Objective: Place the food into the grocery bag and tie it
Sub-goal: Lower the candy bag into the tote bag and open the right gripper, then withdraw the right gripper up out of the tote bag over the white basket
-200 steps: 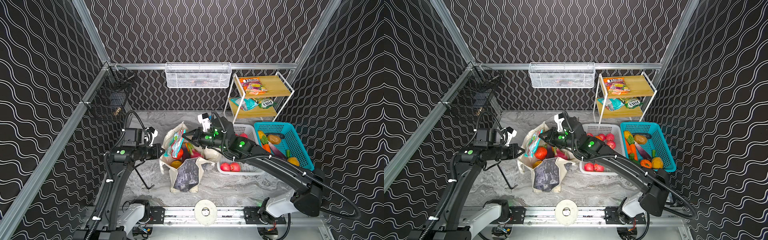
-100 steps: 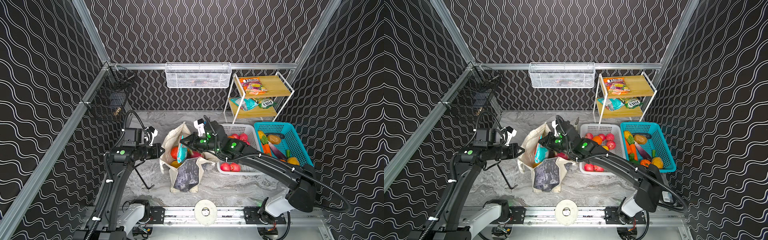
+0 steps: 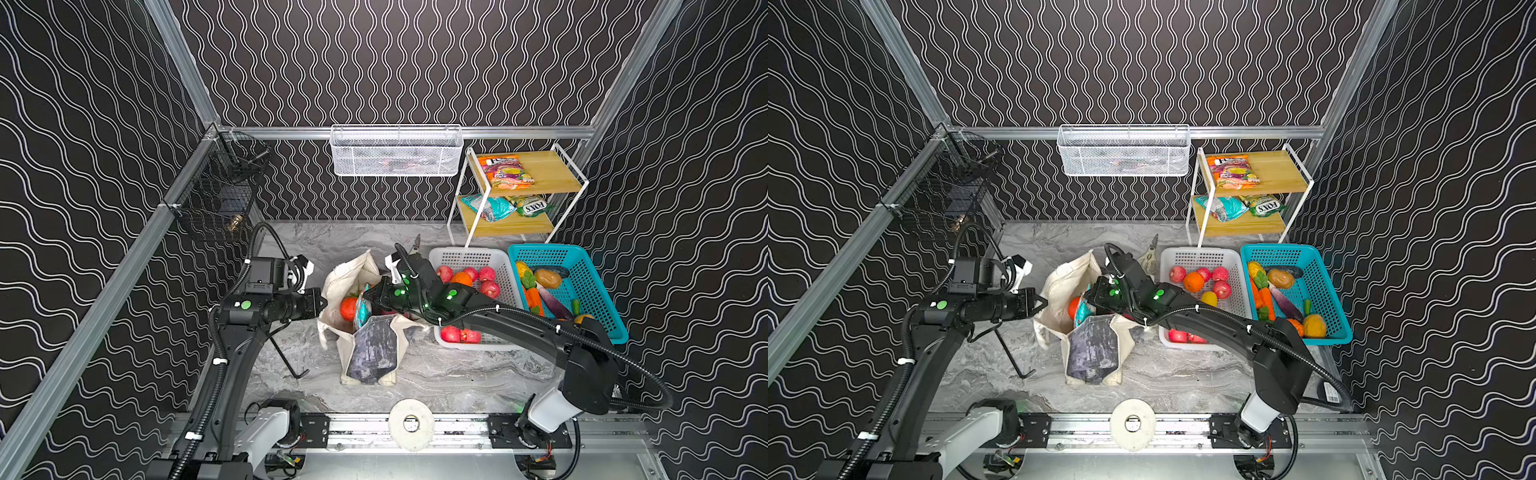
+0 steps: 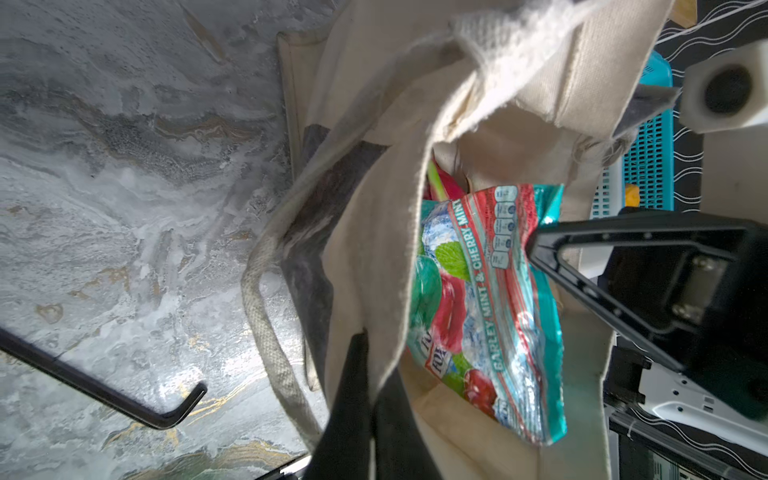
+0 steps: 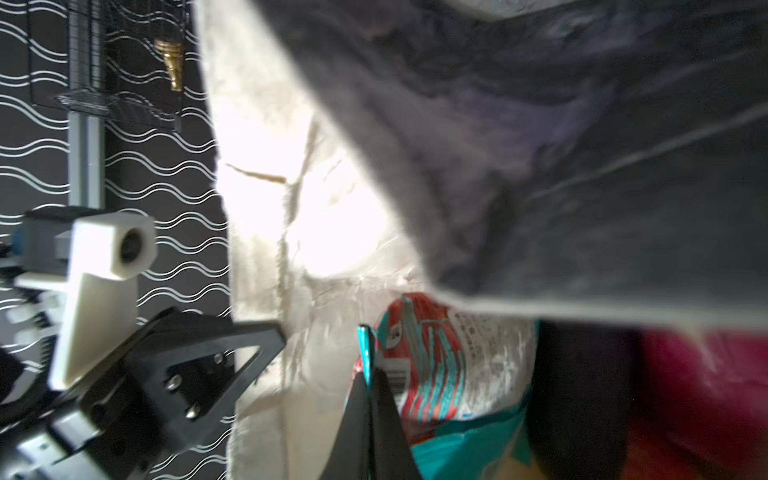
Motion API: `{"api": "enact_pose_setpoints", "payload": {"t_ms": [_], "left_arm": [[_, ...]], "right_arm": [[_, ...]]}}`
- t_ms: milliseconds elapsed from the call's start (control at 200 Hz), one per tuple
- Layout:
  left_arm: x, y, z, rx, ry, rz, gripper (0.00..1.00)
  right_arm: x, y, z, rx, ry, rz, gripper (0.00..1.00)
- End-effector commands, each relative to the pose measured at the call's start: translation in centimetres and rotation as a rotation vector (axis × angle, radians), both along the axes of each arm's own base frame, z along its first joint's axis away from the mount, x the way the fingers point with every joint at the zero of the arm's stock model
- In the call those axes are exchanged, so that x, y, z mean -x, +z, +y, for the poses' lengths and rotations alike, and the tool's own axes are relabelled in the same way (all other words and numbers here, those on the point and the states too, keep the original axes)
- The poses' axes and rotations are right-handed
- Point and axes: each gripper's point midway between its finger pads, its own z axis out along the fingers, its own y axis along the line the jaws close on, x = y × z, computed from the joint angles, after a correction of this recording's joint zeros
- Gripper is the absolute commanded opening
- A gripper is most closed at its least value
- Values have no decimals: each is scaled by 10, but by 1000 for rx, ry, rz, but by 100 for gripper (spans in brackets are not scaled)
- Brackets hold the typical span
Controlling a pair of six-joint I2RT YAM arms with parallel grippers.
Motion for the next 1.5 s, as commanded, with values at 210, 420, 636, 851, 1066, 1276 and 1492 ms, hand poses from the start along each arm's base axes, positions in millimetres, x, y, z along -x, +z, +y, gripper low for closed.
{"api": "enact_pose_setpoints", "payload": {"t_ms": [210, 420, 636, 851, 1066, 1276, 1492], "left_arm": [[1, 6, -1, 6, -7, -19, 0], [1, 6, -1, 9, -8, -20, 0], [1, 6, -1, 7, -10, -20, 0], [1, 7, -2, 9, -11, -22, 0], [2, 11, -2, 9, -15, -31, 0], [3, 8, -2, 9, -14, -24, 0], [2, 9, -3, 13, -14, -25, 0]], "right_arm": [[-6, 1, -8, 67, -14, -53, 24], [-7, 19, -10, 68, -4, -99, 46], [-7, 52, -19, 66, -16, -163, 63], [-2, 93, -43, 74, -50, -243, 67], [-11, 86, -127, 267, -226, -289, 68], [-8, 14, -191, 334, -306, -137, 71], [1, -48, -189, 398, -257, -6, 74]]}}
